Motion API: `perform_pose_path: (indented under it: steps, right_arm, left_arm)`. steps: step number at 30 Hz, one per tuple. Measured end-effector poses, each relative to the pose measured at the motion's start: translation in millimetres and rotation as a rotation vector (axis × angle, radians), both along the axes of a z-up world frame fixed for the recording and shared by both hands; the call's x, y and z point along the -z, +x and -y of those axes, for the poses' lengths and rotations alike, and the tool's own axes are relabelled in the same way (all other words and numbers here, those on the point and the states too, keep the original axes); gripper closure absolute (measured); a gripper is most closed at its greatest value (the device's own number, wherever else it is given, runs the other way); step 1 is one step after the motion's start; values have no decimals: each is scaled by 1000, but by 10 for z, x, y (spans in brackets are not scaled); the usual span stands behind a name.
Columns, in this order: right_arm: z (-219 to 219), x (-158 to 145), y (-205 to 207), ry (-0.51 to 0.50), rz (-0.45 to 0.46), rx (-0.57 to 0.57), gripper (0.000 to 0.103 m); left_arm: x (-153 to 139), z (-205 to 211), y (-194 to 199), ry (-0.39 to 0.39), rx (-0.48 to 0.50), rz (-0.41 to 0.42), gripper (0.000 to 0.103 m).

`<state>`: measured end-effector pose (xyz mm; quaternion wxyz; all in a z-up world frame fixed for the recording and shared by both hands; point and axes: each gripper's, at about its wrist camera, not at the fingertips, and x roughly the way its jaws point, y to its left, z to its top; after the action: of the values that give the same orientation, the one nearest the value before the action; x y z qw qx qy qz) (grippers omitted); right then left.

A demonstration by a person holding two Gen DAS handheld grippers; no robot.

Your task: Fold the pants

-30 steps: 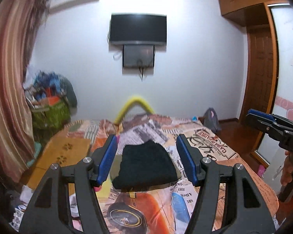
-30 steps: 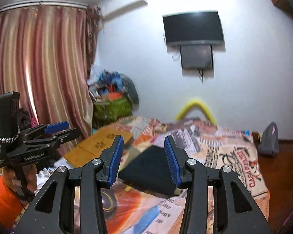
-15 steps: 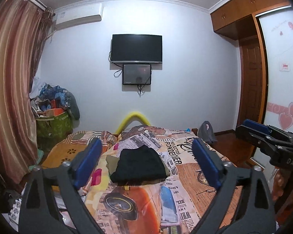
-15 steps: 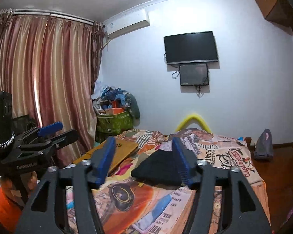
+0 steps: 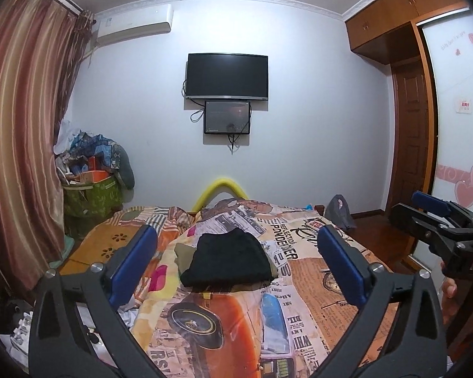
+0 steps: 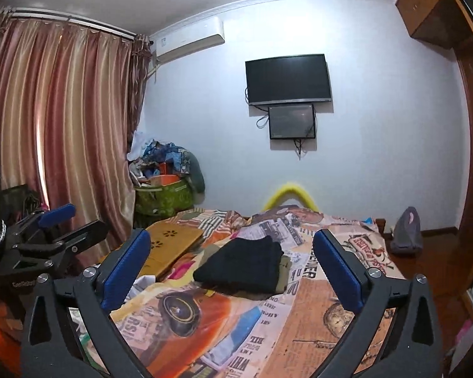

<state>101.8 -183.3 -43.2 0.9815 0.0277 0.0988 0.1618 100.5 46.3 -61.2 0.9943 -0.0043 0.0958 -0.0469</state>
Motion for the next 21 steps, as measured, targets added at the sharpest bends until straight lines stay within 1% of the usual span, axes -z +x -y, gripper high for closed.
perform_pose_path:
  steps: [7,21]
  right_arm:
    - [-14,77,-67,-11,-14,0,0]
    - [-45,21,-129,-21,-10,0,0]
  left_arm:
    - [26,-29,20,-9,1,-6,0]
    - [47,-25,32,-3,4,-12,0]
